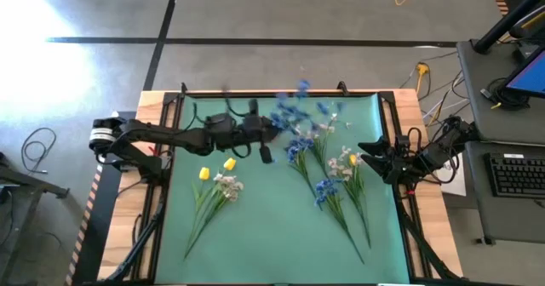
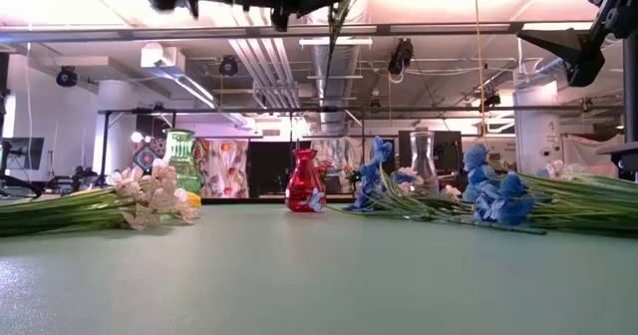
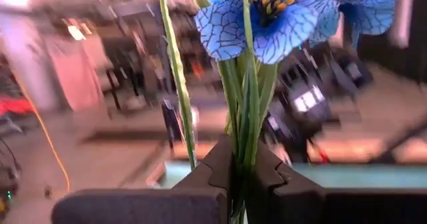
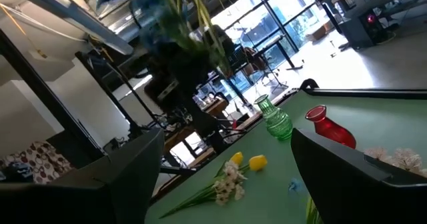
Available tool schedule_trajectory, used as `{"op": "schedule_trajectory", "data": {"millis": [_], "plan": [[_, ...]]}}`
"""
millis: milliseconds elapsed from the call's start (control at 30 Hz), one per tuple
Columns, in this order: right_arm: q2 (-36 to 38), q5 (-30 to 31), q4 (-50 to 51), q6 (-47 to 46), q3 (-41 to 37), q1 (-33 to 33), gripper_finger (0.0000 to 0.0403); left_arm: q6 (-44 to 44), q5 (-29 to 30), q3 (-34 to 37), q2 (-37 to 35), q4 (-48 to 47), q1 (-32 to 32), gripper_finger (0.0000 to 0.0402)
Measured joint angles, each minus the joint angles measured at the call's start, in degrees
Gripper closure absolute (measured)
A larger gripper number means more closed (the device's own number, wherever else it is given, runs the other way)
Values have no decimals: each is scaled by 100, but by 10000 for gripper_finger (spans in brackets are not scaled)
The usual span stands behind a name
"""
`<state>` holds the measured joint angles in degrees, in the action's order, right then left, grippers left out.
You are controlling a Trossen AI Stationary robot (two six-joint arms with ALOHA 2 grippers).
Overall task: Sort flowers into vase by color
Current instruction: Put the left blue flower into the red vase
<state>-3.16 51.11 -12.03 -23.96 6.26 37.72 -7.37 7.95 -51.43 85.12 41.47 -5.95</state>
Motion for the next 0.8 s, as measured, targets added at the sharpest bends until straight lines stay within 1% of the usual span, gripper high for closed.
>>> {"op": "schedule_trajectory", "data": {"millis": [100,200,533,633,800], "plan": [[0,4,-3,53,0,0,83,87,78,463,2,1048,-183,401],[0,7,-5,56,0,0,83,228,344,753,2,1622,-380,401],[-22,6,-5,100,-2,1,83,404,500,975,76,1603,-1252,401],[-44,4,-5,100,-4,1,83,682,498,1139,215,1790,-1364,401],[-44,4,-4,102,-4,1,83,772,496,1299,487,2303,-1371,401]]}}
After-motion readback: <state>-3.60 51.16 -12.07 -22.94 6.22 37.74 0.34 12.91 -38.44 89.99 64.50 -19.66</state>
